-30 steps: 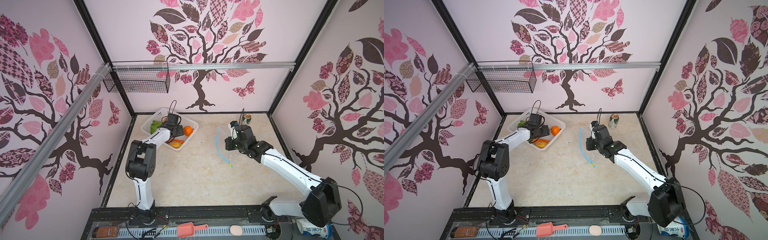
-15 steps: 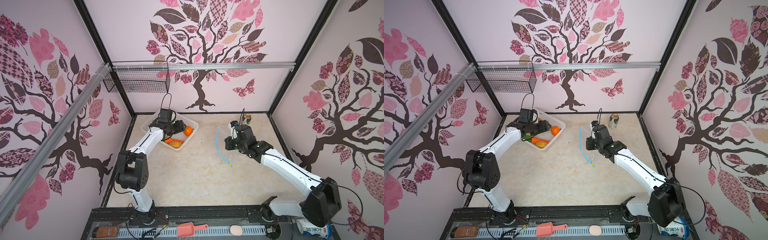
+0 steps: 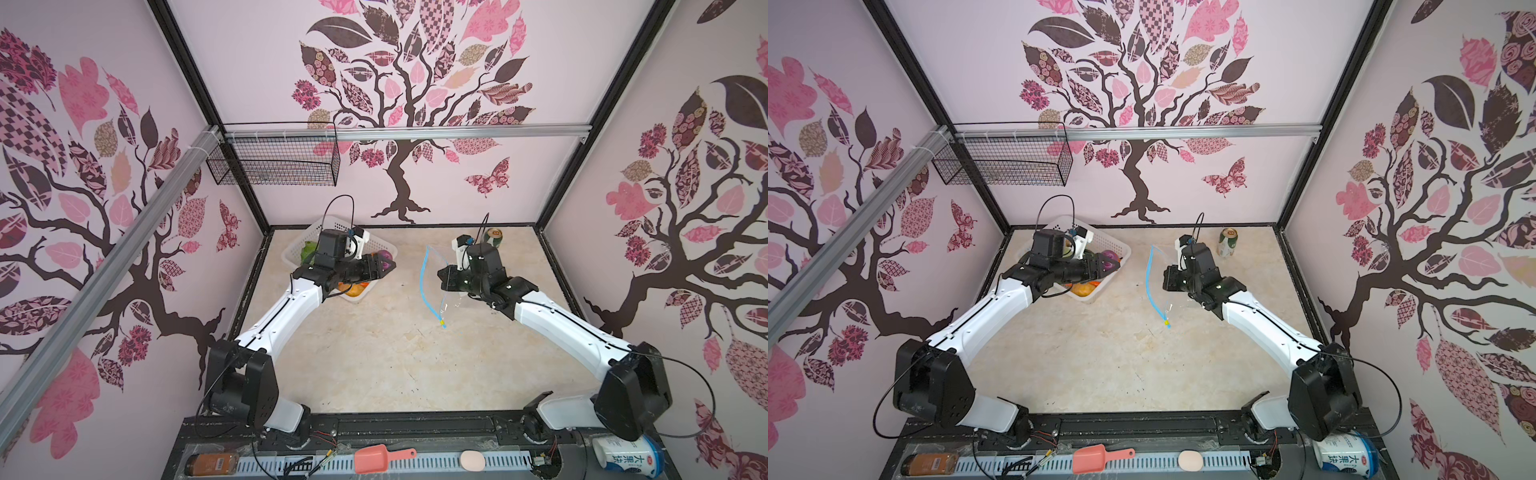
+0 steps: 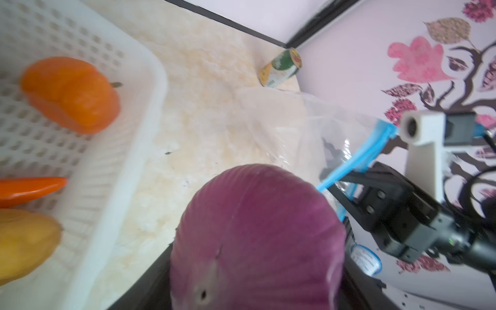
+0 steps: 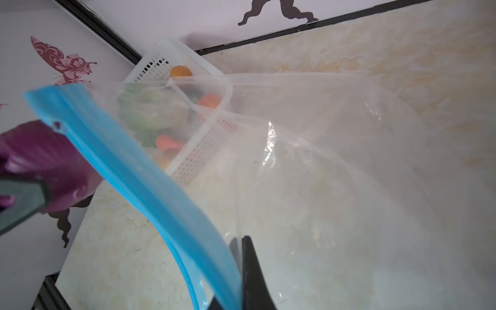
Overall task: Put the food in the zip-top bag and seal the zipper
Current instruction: 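Carry the red onion toward the bag held by the right gripper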
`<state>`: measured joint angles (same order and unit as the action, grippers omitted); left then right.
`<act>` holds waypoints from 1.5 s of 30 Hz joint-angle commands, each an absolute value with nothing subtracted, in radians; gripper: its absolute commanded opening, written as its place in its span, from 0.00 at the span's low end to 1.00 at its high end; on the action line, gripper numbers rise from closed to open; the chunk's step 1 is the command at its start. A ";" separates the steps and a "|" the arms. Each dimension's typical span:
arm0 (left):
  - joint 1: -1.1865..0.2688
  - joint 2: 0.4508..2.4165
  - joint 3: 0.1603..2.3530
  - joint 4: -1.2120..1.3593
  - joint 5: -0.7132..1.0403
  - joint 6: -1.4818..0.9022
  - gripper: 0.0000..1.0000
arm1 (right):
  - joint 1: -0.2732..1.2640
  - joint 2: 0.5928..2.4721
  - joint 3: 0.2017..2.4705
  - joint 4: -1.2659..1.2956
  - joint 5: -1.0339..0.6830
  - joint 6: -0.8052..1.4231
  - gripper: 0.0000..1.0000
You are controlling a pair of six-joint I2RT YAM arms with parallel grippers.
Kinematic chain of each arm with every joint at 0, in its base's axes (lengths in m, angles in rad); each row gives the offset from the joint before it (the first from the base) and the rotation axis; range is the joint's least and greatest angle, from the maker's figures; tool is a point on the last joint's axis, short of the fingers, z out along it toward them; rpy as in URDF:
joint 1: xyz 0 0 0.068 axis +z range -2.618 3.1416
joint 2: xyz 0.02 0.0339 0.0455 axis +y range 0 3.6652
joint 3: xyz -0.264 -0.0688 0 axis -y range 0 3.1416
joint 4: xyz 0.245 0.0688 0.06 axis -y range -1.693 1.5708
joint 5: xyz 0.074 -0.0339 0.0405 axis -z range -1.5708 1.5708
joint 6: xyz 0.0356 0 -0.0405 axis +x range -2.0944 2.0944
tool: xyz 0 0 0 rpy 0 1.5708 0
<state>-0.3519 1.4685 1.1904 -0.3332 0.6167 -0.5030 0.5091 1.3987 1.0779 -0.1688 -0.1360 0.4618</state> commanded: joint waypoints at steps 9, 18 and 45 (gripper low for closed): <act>-0.530 1.442 1.132 -0.129 0.635 -0.552 0.23 | 0.508 1.447 1.088 -0.054 -0.219 0.569 0.00; -0.570 1.527 1.134 -0.074 0.604 -0.598 0.23 | 0.509 1.390 1.058 -0.035 -0.251 0.581 0.00; -0.673 1.667 1.341 -0.467 0.279 -0.584 0.34 | 0.549 1.362 0.972 0.019 -0.320 0.639 0.00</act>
